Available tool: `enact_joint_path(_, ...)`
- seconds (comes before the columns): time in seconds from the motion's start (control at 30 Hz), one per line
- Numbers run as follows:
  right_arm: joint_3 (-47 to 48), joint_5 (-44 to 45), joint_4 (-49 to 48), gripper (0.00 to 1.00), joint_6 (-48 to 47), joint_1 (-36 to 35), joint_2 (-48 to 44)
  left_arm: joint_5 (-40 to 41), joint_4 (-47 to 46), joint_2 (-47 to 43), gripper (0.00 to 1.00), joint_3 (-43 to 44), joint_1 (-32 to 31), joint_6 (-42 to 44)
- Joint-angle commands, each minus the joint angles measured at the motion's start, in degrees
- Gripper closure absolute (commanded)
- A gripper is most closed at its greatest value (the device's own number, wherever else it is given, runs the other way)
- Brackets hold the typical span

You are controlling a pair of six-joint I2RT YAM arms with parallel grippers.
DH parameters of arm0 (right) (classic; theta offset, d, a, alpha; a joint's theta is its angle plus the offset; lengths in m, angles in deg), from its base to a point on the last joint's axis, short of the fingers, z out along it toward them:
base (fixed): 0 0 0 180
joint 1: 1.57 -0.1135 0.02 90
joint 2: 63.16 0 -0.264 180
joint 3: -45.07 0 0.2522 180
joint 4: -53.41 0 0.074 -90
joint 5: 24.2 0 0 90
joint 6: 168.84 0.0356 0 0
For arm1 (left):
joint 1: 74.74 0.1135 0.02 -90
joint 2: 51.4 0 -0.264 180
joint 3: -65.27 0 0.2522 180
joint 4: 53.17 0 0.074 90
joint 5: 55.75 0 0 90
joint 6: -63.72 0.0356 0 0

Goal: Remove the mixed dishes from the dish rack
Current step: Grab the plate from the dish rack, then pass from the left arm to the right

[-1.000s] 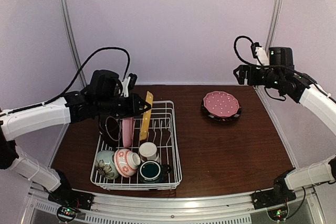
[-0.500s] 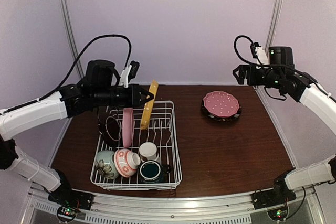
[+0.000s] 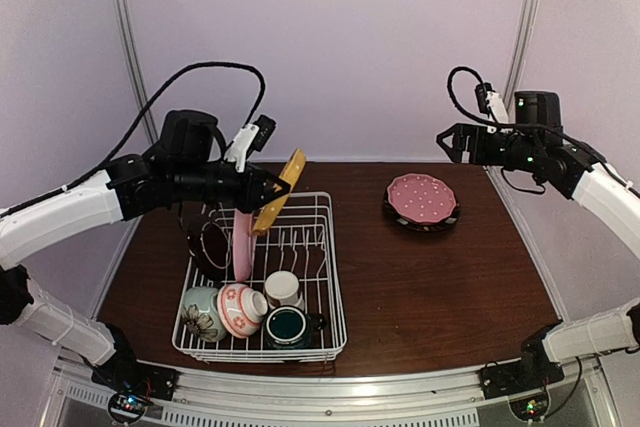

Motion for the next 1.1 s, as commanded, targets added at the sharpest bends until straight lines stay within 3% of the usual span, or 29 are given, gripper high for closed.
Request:
enact_joint_path(0.0, -1.8, -6.7, -1.8, 0.00, 3.6, 0.0, 0.8, 0.3, -7.3, -3.1, 1.00, 2.9, -0.9, 12.0)
enact_joint_path(0.33, -2.6, -17.3, -4.0, 0.00, 12.1, -0.3, 4.8, 7.1, -6.3, -3.3, 1.00, 1.2, -5.8, 25.0)
enact_joint_path(0.63, -2.8, -22.8, -5.0, 0.01, 18.3, -2.5, 8.3, 22.6, -3.2, 0.2, 1.00, 2.0, -14.5, 37.8)
enact_joint_path(1.07, -2.7, -25.4, -8.5, 0.08, 25.9, -9.0, 14.4, 34.0, -1.8, 5.2, 1.00, 1.3, -19.8, 47.4)
